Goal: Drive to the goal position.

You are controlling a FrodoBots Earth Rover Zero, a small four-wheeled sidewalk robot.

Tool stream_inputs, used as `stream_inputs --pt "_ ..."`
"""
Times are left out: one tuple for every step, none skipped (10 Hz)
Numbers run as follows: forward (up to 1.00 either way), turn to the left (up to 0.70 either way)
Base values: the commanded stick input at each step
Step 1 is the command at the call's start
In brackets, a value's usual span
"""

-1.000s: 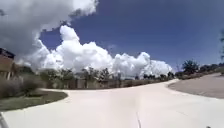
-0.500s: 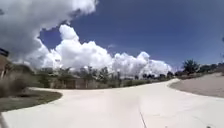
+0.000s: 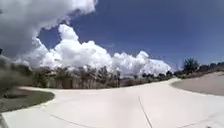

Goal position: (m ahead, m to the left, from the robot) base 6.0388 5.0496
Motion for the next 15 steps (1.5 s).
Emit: stream_inputs --pt "0.85 0.00" --pt "0.85 0.00" --pt "0.85 0.00" --pt "0.85 0.00" --pt "0.85 0.00" --pt "0.85 0.00" --pt "0.85 0.00" --pt "0.85 0.00" --pt "0.85 0.00" --pt "0.85 0.00" --pt "0.85 0.00" --pt "0.85 0.00" --pt "0.85 0.00" --pt "0.85 0.00" --pt "0.85 0.00"
